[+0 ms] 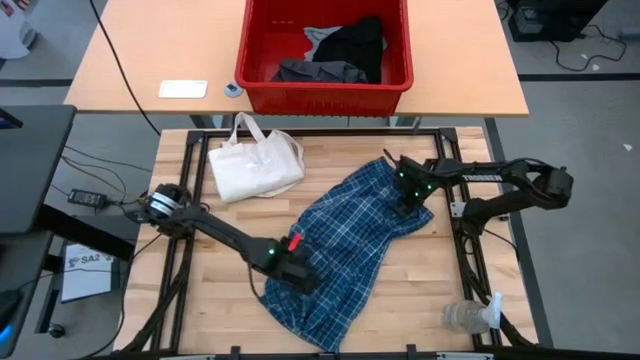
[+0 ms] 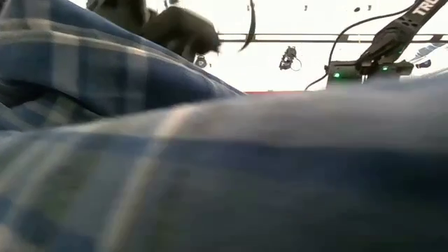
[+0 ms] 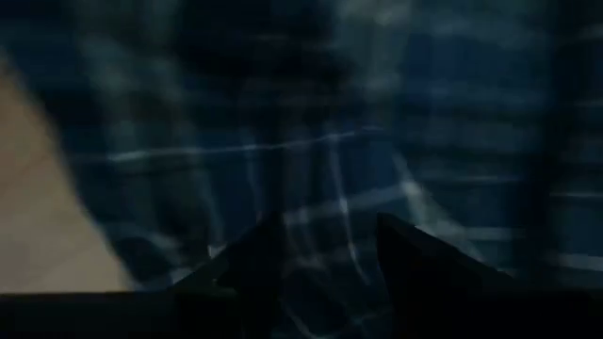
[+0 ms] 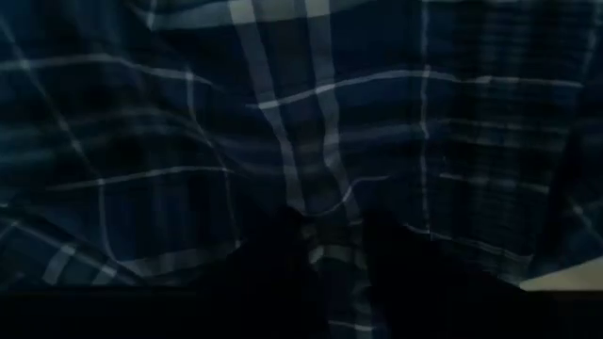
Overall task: Fold laundry
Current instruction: Fold the blue pants
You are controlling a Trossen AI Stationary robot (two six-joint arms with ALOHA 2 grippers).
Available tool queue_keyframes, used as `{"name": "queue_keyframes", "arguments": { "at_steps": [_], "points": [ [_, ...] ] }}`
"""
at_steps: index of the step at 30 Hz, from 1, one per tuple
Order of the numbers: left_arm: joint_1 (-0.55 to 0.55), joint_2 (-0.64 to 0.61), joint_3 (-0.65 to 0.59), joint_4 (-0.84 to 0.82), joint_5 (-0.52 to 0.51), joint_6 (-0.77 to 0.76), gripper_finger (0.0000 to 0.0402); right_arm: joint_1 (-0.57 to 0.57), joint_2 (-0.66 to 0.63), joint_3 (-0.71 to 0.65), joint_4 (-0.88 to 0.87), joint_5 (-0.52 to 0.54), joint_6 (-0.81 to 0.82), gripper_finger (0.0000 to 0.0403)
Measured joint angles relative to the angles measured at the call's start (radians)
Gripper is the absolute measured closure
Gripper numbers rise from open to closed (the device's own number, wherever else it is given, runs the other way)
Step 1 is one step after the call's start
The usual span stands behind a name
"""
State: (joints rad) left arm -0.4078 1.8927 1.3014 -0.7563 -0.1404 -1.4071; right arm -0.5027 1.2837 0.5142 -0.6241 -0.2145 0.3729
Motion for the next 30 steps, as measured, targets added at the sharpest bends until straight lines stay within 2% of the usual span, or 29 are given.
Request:
{"name": "queue_keyframes", "arguments": {
  "at_steps": [4, 8, 10, 13, 18, 25, 30],
  "points": [
    [0.033, 0.028, 0.0, -0.165, 0.056, 0.043, 0.0225, 0.05, -0.063, -0.006, -0.043, -0.054, 0.091, 0.0261],
    [0.093, 0.016, -0.001, -0.225, 0.058, 0.179, 0.0225, 0.097, -0.104, -0.004, -0.064, -0.127, 0.131, 0.0261],
    [0.122, -0.014, -0.002, -0.219, 0.06, 0.214, 0.0225, 0.113, -0.135, 0.014, -0.077, -0.111, 0.133, 0.0261],
    [0.144, -0.075, 0.001, -0.177, 0.053, 0.221, 0.0225, 0.11, -0.176, 0.061, -0.076, -0.014, 0.129, 0.0261],
    [0.125, -0.172, 0.001, -0.188, -0.034, 0.204, 0.0225, 0.032, -0.18, 0.104, -0.024, 0.153, 0.072, 0.0261],
    [0.093, -0.24, 0.001, -0.28, -0.073, 0.133, 0.0225, -0.116, -0.106, 0.103, -0.024, 0.038, 0.036, 0.0248],
    [0.05, -0.24, 0.001, -0.311, -0.08, 0.074, 0.0225, -0.177, -0.097, 0.103, 0.042, 0.158, -0.017, 0.021]
  ]
}}
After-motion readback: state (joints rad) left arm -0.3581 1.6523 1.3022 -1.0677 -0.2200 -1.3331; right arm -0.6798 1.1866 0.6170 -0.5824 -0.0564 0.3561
